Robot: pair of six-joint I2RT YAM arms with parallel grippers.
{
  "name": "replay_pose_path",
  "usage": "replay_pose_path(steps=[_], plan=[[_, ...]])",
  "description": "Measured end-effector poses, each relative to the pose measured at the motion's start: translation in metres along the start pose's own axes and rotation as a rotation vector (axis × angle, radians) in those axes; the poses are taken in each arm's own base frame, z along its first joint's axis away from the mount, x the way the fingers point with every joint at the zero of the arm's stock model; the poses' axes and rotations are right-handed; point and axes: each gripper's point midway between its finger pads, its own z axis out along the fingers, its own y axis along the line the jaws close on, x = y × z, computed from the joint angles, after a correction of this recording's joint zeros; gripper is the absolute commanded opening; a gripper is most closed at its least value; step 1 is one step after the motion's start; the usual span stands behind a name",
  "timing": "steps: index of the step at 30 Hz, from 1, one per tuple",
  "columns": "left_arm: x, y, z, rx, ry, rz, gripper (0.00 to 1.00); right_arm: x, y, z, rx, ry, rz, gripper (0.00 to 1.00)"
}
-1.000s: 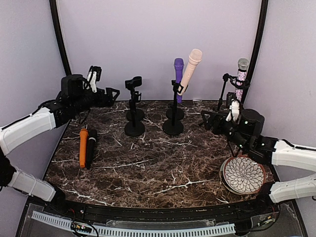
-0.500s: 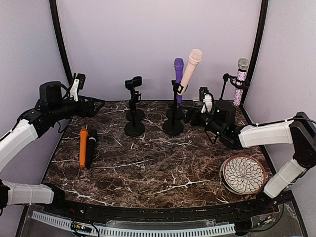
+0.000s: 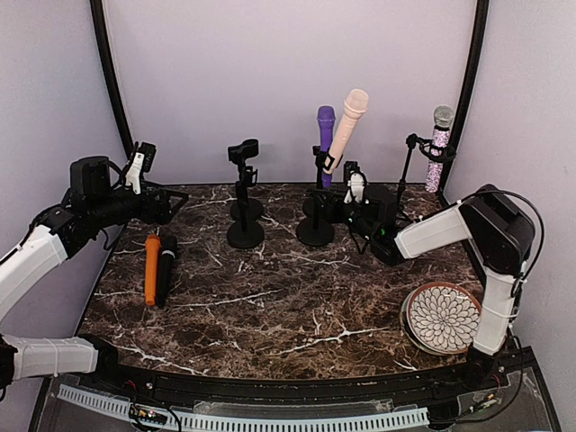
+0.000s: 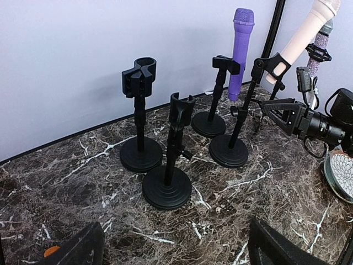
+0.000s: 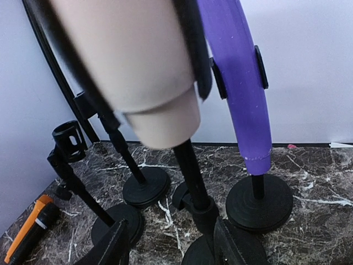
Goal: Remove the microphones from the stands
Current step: Pick up the microphone stand with the microphone from the center of the board.
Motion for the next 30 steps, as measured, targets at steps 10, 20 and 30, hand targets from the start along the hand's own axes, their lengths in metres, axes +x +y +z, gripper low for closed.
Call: replay_pose_path(steps=[10, 20, 30], plan=[[0.005, -0.002, 0.002, 0.02, 0.013, -0.014, 0.93, -0.026, -0.003, 0.029, -0.004, -0.075, -0.001, 0.46], [0.008, -0.006, 0.004, 0.047, 0.022, -0.026, 0.93, -0.018, -0.014, 0.039, 0.004, -0.064, -0.01, 0.44], [0.009, -0.007, 0.005, 0.054, 0.025, -0.029, 0.93, -0.011, -0.017, 0.052, -0.01, -0.055, -0.005, 0.28]])
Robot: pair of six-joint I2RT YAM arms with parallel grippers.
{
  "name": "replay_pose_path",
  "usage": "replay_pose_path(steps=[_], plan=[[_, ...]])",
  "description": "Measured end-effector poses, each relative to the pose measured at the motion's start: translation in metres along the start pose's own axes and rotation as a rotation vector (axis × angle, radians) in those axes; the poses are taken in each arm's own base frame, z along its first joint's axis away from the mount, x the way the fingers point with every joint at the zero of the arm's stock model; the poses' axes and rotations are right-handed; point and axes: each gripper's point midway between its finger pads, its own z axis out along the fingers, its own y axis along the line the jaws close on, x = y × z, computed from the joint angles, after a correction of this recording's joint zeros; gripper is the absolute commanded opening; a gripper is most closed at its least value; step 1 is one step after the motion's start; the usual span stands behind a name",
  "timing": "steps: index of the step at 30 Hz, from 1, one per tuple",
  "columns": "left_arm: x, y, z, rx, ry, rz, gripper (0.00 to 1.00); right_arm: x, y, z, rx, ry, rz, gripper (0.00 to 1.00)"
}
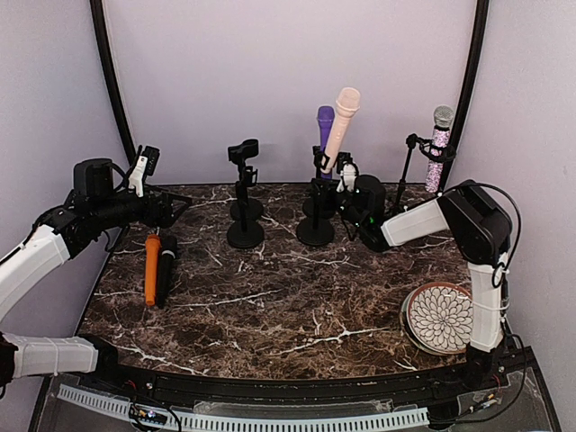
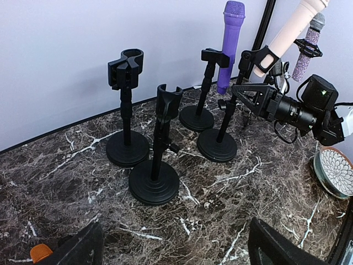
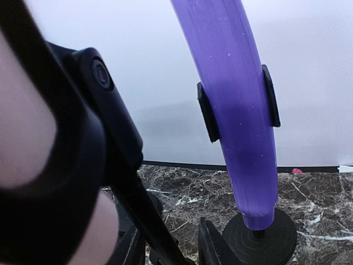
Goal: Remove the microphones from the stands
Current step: Pick up the microphone stand with the microphone from the center of the board, then place the microphone stand with the microphone at the center of the board.
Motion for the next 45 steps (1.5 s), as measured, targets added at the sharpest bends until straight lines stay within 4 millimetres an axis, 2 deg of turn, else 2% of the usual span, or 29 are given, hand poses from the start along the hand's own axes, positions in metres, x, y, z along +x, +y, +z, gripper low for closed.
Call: replay_pose_path(steps=[8, 16, 24, 29, 35, 39, 45], plan=[[0.0, 0.0, 0.0, 0.0, 0.001, 0.0, 0.93, -0.001, 0.004, 0.0, -0.024, -0.007, -0.043, 0.11], [0.005, 0.002, 0.005, 0.001, 0.018, -0.006, 0.93, -0.004, 0.006, -0.012, -0.055, -0.018, -0.102, 0.01], [0.011, -0.005, 0.01, 0.051, 0.028, -0.007, 0.92, -0.003, 0.025, -0.039, -0.144, 0.051, -0.133, 0.0], [0.015, -0.017, 0.011, 0.126, 0.024, 0.018, 0.92, -0.014, 0.055, -0.063, -0.24, 0.063, -0.157, 0.0], [0.02, -0.034, 0.012, 0.243, 0.019, 0.036, 0.91, -0.017, 0.12, -0.096, -0.409, 0.067, -0.204, 0.0], [0.022, -0.047, 0.012, 0.329, 0.015, 0.042, 0.91, -0.006, 0.164, -0.114, -0.535, 0.09, -0.23, 0.0], [0.024, -0.062, 0.01, 0.411, 0.006, 0.066, 0.9, 0.024, 0.202, -0.134, -0.655, 0.175, -0.253, 0.0]])
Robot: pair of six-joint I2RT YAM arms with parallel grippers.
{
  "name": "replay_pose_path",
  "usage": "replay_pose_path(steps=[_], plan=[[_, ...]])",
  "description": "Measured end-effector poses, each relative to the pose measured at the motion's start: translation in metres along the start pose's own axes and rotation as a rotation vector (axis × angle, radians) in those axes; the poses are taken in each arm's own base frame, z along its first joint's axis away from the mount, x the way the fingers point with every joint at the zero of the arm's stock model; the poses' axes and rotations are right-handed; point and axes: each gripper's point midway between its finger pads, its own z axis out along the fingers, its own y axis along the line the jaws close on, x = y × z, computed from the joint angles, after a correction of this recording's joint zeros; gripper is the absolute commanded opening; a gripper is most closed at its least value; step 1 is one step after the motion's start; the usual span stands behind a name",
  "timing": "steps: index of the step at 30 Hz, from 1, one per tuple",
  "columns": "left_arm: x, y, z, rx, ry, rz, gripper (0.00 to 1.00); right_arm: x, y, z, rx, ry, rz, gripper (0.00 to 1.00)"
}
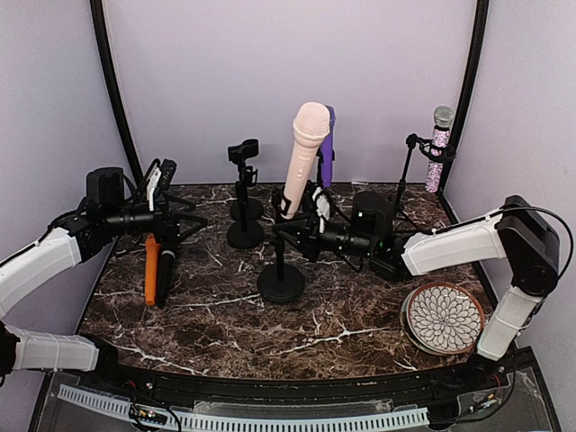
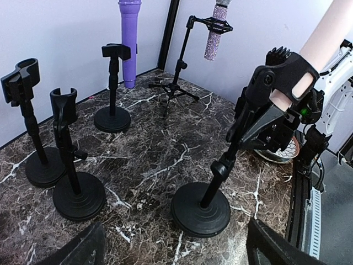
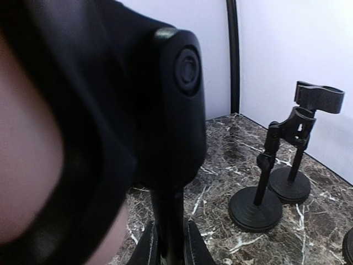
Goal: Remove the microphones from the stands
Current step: Place the microphone stand with the microphone at the center of the board.
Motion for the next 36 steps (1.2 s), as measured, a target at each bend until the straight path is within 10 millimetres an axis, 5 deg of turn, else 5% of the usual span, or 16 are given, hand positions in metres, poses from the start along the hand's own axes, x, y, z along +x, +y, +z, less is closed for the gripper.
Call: replay_pose_path(steps=[7, 18, 26, 33, 36], plan=[[0.0, -0.012, 0.004, 0.054, -0.001, 0.026, 0.9, 0.013, 0.031, 0.006, -0.09, 0.04, -0.006, 0.0], [0.006, -0.029, 0.014, 0.118, 0.02, 0.057, 0.9, 0.047, 0.051, 0.011, -0.138, 0.101, -0.021, 0.04], [0.009, -0.038, 0.017, 0.146, 0.026, 0.081, 0.9, 0.046, 0.057, 0.011, -0.138, 0.085, -0.018, 0.49], [0.01, -0.046, 0.02, 0.169, 0.03, 0.097, 0.9, 0.053, 0.054, 0.001, -0.094, 0.074, 0.008, 0.75], [0.01, -0.05, 0.021, 0.179, 0.032, 0.104, 0.9, 0.058, 0.05, -0.009, -0.056, 0.084, 0.03, 0.79]])
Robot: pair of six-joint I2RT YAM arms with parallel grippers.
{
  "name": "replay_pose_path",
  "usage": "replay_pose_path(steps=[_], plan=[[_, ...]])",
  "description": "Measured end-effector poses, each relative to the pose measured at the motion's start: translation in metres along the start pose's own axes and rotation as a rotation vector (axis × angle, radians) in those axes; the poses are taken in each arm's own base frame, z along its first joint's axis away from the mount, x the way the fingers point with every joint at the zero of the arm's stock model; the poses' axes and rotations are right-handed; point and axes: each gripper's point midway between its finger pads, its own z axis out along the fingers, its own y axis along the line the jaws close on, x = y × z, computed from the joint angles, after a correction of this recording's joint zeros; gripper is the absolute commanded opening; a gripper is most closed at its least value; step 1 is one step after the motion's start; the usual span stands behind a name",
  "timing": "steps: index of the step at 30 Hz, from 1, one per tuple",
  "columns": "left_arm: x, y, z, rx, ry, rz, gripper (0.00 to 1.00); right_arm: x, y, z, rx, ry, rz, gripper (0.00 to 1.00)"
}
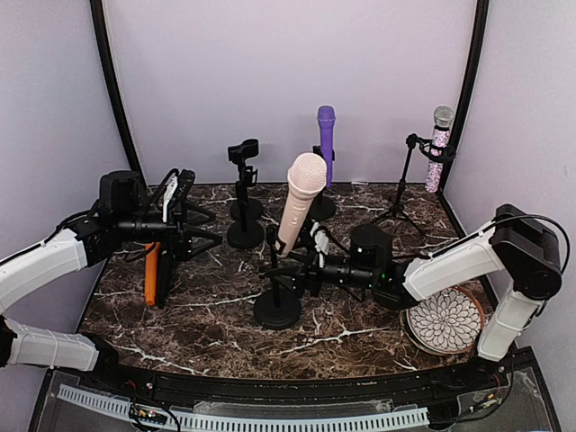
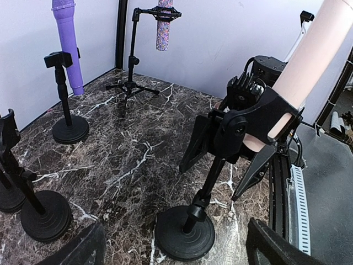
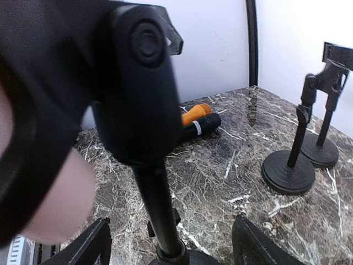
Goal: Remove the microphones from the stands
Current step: Place the microphone stand with the microphone at the center of the board, then hold the microphone stand with the microphone at the center of the board.
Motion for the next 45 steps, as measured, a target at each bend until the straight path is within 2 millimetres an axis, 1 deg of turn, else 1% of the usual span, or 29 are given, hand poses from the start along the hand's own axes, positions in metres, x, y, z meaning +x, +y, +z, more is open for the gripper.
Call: replay_pose_path(steps=[3, 7, 11, 13, 15, 18, 21, 23, 25, 27, 29, 33, 36, 39, 40, 43, 45], plan=[[0.0, -0.002, 0.001, 0.005, 0.001, 0.002, 0.9, 0.003, -0.003, -0.012, 0.043, -0.004, 0.017, 0.82], [0.0, -0.005, 0.004, 0.008, 0.004, 0.006, 0.9, 0.002, -0.01, -0.035, 0.12, -0.022, 0.039, 0.85], [-0.002, -0.011, 0.008, 0.017, 0.002, 0.008, 0.9, 0.003, -0.015, -0.062, 0.203, -0.043, 0.072, 0.87], [-0.003, -0.013, 0.012, 0.021, -0.003, 0.005, 0.9, 0.001, -0.019, -0.076, 0.249, -0.054, 0.096, 0.97], [-0.004, -0.012, 0.015, 0.019, 0.0, -0.01, 0.9, -0.01, -0.02, -0.091, 0.288, -0.083, 0.127, 0.98], [-0.012, -0.005, 0.019, -0.008, -0.01, -0.031, 0.9, -0.042, -0.019, -0.114, 0.324, -0.167, 0.167, 0.98], [-0.032, 0.006, 0.018, -0.066, -0.06, -0.027, 0.9, -0.076, -0.012, -0.137, 0.345, -0.26, 0.199, 0.98], [-0.043, 0.011, 0.017, -0.096, -0.096, -0.012, 0.9, -0.093, -0.003, -0.146, 0.35, -0.301, 0.215, 0.98], [-0.049, 0.016, 0.017, -0.121, -0.118, -0.005, 0.89, -0.104, 0.007, -0.147, 0.342, -0.318, 0.228, 0.98], [-0.049, 0.02, 0.018, -0.136, -0.124, -0.009, 0.89, -0.113, 0.019, -0.143, 0.337, -0.322, 0.234, 0.99], [-0.046, 0.024, 0.02, -0.146, -0.115, -0.019, 0.89, -0.119, 0.031, -0.134, 0.331, -0.315, 0.233, 0.99], [-0.037, 0.029, 0.021, -0.175, -0.096, -0.035, 0.89, -0.135, 0.055, -0.106, 0.326, -0.3, 0.199, 0.98], [-0.036, 0.033, 0.019, -0.2, -0.092, -0.039, 0.89, -0.139, 0.061, -0.091, 0.34, -0.292, 0.172, 0.98], [-0.037, 0.034, 0.017, -0.215, -0.095, -0.037, 0.89, -0.144, 0.059, -0.08, 0.394, -0.291, 0.154, 0.94], [-0.037, 0.034, 0.017, -0.217, -0.096, -0.037, 0.89, -0.146, 0.056, -0.077, 0.424, -0.293, 0.15, 0.92], [-0.037, 0.034, 0.016, -0.222, -0.095, -0.038, 0.89, -0.152, 0.051, -0.073, 0.489, -0.302, 0.14, 0.77], [-0.037, 0.034, 0.016, -0.223, -0.093, -0.039, 0.89, -0.154, 0.047, -0.072, 0.528, -0.308, 0.13, 0.64]])
